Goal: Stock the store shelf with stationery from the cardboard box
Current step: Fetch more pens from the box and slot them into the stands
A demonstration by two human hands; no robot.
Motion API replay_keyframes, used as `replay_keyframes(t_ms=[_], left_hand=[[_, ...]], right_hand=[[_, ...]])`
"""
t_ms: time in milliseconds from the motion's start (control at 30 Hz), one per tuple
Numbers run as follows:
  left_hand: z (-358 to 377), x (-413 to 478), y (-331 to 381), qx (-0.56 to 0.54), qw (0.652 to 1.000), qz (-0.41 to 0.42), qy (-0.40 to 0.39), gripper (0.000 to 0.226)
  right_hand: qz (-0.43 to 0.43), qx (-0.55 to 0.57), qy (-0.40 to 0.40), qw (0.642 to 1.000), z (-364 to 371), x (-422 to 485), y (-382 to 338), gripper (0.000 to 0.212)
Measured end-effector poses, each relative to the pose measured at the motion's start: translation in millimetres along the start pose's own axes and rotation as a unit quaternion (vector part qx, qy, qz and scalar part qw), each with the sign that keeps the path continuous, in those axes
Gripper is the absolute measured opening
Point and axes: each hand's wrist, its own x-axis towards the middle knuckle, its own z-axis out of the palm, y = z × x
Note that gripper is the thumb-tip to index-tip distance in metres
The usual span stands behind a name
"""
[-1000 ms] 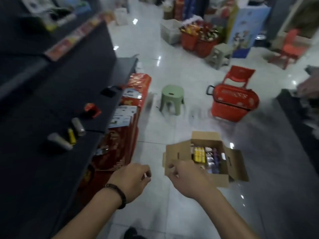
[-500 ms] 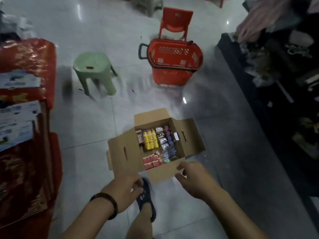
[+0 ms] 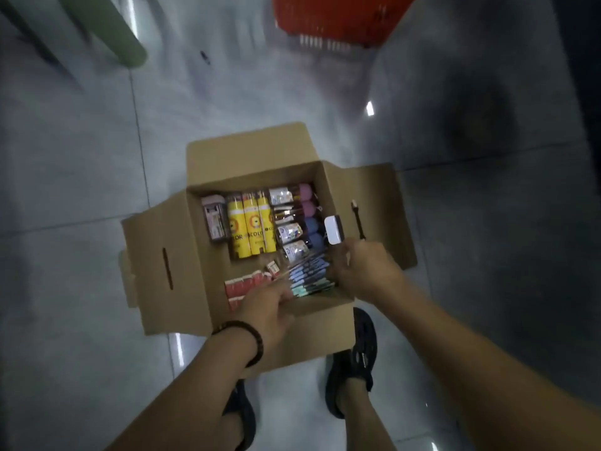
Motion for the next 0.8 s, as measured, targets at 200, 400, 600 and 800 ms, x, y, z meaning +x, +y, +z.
replay_keyframes(t_ms=[200,400,600,800], left_hand=[[77,131,-2,0.092,0.996,0.012,-0.004,0.061],[125,175,-3,0.195,0.98,-0.031,0.007,0.084],[140,178,-11,0.177,0.981,-0.038,0.067,0.109],[124,188,-20,0.191,0.969,-0.119,0.102,0.076]], right_hand=[[-0.058,-0.003,0.01,0.998,31,93,53,0.015],[-0.117,0.08,0.03,0.989,61,121,80,0.014],[-0.106,0.127,0.019,0.986,63,126,84,0.011],[-0.104,0.122,0.011,0.987,66,130,84,0.011]])
